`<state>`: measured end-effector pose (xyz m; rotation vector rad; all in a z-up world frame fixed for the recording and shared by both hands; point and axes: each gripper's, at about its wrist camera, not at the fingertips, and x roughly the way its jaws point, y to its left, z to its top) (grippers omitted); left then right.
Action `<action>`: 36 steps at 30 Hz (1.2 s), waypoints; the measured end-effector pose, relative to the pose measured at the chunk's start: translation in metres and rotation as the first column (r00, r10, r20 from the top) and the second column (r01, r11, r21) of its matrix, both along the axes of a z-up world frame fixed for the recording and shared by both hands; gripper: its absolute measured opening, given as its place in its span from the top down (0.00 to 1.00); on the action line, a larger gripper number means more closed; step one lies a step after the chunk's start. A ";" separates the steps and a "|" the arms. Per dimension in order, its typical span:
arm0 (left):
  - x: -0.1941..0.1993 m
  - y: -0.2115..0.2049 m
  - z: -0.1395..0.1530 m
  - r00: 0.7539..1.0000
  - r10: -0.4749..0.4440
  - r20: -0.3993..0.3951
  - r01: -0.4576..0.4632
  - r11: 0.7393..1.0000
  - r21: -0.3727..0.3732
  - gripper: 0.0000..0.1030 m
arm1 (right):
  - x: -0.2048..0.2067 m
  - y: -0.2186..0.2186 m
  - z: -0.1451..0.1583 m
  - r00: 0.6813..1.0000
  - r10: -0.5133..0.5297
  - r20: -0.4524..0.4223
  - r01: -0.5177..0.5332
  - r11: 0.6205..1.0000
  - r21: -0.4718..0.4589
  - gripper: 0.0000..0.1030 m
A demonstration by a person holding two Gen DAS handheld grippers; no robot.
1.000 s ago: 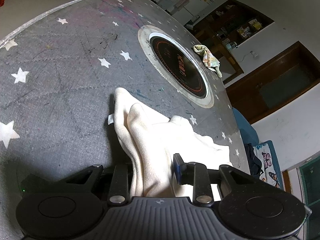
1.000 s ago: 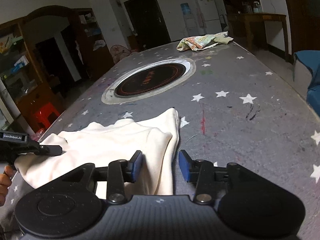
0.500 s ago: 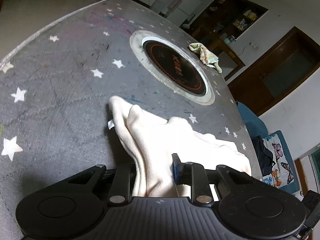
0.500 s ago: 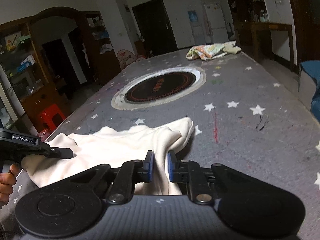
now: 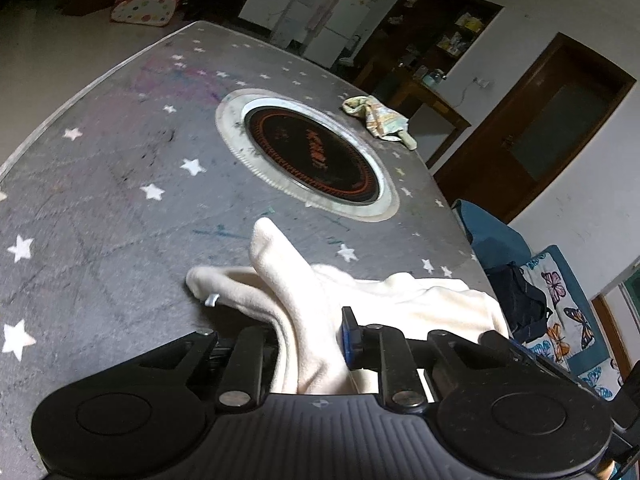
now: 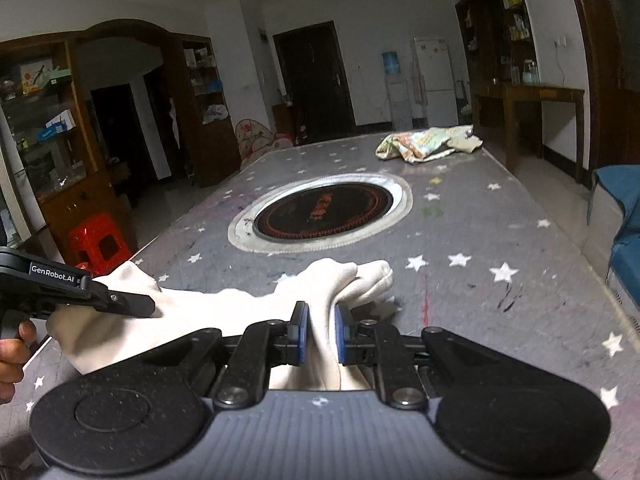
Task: Fold clothes
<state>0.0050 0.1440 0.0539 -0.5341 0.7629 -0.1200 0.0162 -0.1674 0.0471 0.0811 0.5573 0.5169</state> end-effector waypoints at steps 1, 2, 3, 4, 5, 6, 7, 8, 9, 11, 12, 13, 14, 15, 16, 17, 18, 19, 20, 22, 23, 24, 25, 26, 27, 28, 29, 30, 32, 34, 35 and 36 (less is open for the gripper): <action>0.000 -0.002 0.002 1.000 -0.004 0.003 0.004 1.000 0.002 0.81 | -0.001 -0.001 0.002 1.000 -0.003 0.006 0.003 1.000 -0.002 0.88; 0.001 -0.003 0.003 1.000 -0.008 0.005 0.008 1.000 0.004 0.81 | -0.002 -0.002 0.004 1.000 -0.006 0.011 0.006 1.000 -0.004 0.88; 0.001 -0.005 0.005 1.000 -0.011 0.008 0.011 1.000 0.005 0.81 | -0.002 -0.004 0.006 1.000 -0.009 0.017 0.010 1.000 -0.006 0.88; 0.001 -0.007 0.007 1.000 -0.015 0.011 0.015 1.000 0.005 0.81 | -0.003 -0.005 0.008 1.000 -0.013 0.023 0.013 1.000 -0.008 0.88; 0.001 -0.009 0.009 1.000 -0.018 0.014 0.018 1.000 0.007 0.81 | -0.003 -0.007 0.010 0.999 -0.015 0.028 0.016 1.000 -0.009 0.88; 0.002 -0.011 0.011 1.000 -0.023 0.019 0.023 1.000 0.009 0.81 | -0.004 -0.008 0.012 0.999 -0.018 0.033 0.018 1.000 -0.011 0.88; 0.002 -0.013 0.014 0.999 -0.028 0.025 0.028 1.000 0.012 0.81 | -0.005 -0.010 0.014 0.999 -0.021 0.039 0.022 1.000 -0.013 0.88; 0.002 -0.015 0.016 0.999 -0.033 0.029 0.032 0.999 0.014 0.81 | -0.006 -0.012 0.016 0.999 -0.025 0.045 0.025 1.000 -0.015 0.88; 0.002 -0.017 0.019 0.999 -0.037 0.033 0.037 0.999 0.017 0.81 | -0.007 -0.014 0.018 0.998 -0.028 0.051 0.029 0.999 -0.017 0.88; 0.003 -0.023 0.023 0.998 -0.047 0.041 0.046 0.999 0.022 0.81 | -0.008 -0.017 0.023 0.997 -0.035 0.063 0.036 0.999 -0.020 0.88; 0.003 -0.025 0.026 0.998 -0.051 0.044 0.050 0.998 0.025 0.81 | -0.009 -0.019 0.025 0.997 -0.039 0.069 0.040 0.999 -0.021 0.88; 0.004 -0.028 0.028 0.997 -0.056 0.048 0.055 0.998 0.027 0.81 | -0.010 -0.021 0.027 0.996 -0.042 0.074 0.044 0.999 -0.023 0.88; 0.005 -0.031 0.030 0.997 -0.061 0.051 0.059 0.998 0.029 0.81 | -0.011 -0.023 0.029 0.996 -0.046 0.080 0.048 0.999 -0.024 0.88; 0.006 -0.034 0.032 0.996 -0.067 0.054 0.065 0.997 0.031 0.81 | -0.012 -0.025 0.031 0.995 -0.049 0.084 0.052 0.998 -0.026 0.88; 0.007 -0.038 0.033 0.996 -0.073 0.057 0.071 0.997 0.033 0.81 | -0.013 -0.027 0.032 0.995 -0.053 0.089 0.056 0.998 -0.028 0.88; 0.009 -0.042 0.035 0.995 -0.080 0.059 0.078 0.996 0.036 0.81 | -0.014 -0.029 0.034 0.994 -0.057 0.094 0.061 0.998 -0.030 0.88; 0.010 -0.046 0.037 0.994 -0.087 0.062 0.085 0.996 0.038 0.81 | -0.014 -0.032 0.036 0.993 -0.063 0.098 0.067 0.997 -0.032 0.88; 0.011 -0.050 0.038 0.993 -0.094 0.065 0.092 0.995 0.040 0.81 | -0.015 -0.035 0.037 0.992 -0.070 0.102 0.074 0.997 -0.034 0.88; 0.013 -0.053 0.040 0.993 -0.101 0.067 0.098 0.994 0.043 0.81 | -0.016 -0.038 0.038 0.991 -0.077 0.105 0.081 0.996 -0.035 0.88; 0.016 -0.062 0.043 0.991 -0.117 0.072 0.114 0.992 0.047 0.81 | -0.016 -0.045 0.041 0.989 -0.091 0.113 0.096 0.995 -0.038 0.88; 0.018 -0.066 0.044 0.990 -0.124 0.073 0.121 0.991 0.049 0.81 | -0.016 -0.049 0.043 0.988 -0.099 0.116 0.104 0.994 -0.039 0.88; 0.020 -0.070 0.045 0.989 -0.130 0.074 0.127 0.991 0.051 0.81 | -0.016 -0.052 0.044 0.987 -0.106 0.118 0.111 0.993 -0.040 0.88; 0.022 -0.074 0.046 0.988 -0.135 0.076 0.132 0.990 0.053 0.81 | -0.016 -0.055 0.045 0.986 -0.112 0.121 0.118 0.992 -0.042 0.88; 0.023 -0.077 0.047 0.987 -0.140 0.077 0.136 0.989 0.054 0.81 | -0.016 -0.059 0.046 0.985 -0.118 0.123 0.124 0.991 -0.044 0.88; 0.025 -0.081 0.048 0.986 -0.145 0.079 0.141 0.988 0.056 0.81 | -0.015 -0.062 0.047 0.984 -0.125 0.126 0.132 0.990 -0.046 0.88; 0.026 -0.084 0.049 0.985 -0.150 0.081 0.145 0.988 0.060 0.81 | -0.015 -0.066 0.048 0.983 -0.132 0.129 0.139 0.989 -0.048 0.88; 0.028 -0.088 0.050 0.984 -0.155 0.083 0.150 0.987 0.063 0.81 | -0.015 -0.069 0.050 0.982 -0.138 0.132 0.146 0.988 -0.049 0.88; 0.029 -0.092 0.051 0.984 -0.160 0.085 0.154 0.986 0.066 0.81 | -0.015 -0.072 0.051 0.980 -0.144 0.135 0.152 0.987 -0.050 0.88; 0.032 -0.099 0.053 0.981 -0.171 0.089 0.164 0.983 0.076 0.81 | -0.014 -0.077 0.053 0.978 -0.153 0.141 0.162 0.985 -0.052 0.88; 0.035 -0.105 0.055 0.979 -0.182 0.094 0.174 0.981 0.084 0.81 | -0.014 -0.082 0.054 0.976 -0.162 0.146 0.172 0.984 -0.054 0.88; 0.036 -0.108 0.056 0.978 -0.185 0.095 0.177 0.980 0.087 0.81 | -0.013 -0.084 0.055 0.975 -0.166 0.148 0.176 0.983 -0.056 0.88; 0.037 -0.111 0.057 0.978 -0.188 0.096 0.179 0.980 0.089 0.81 | -0.013 -0.086 0.056 0.974 -0.171 0.150 0.181 0.982 -0.057 0.88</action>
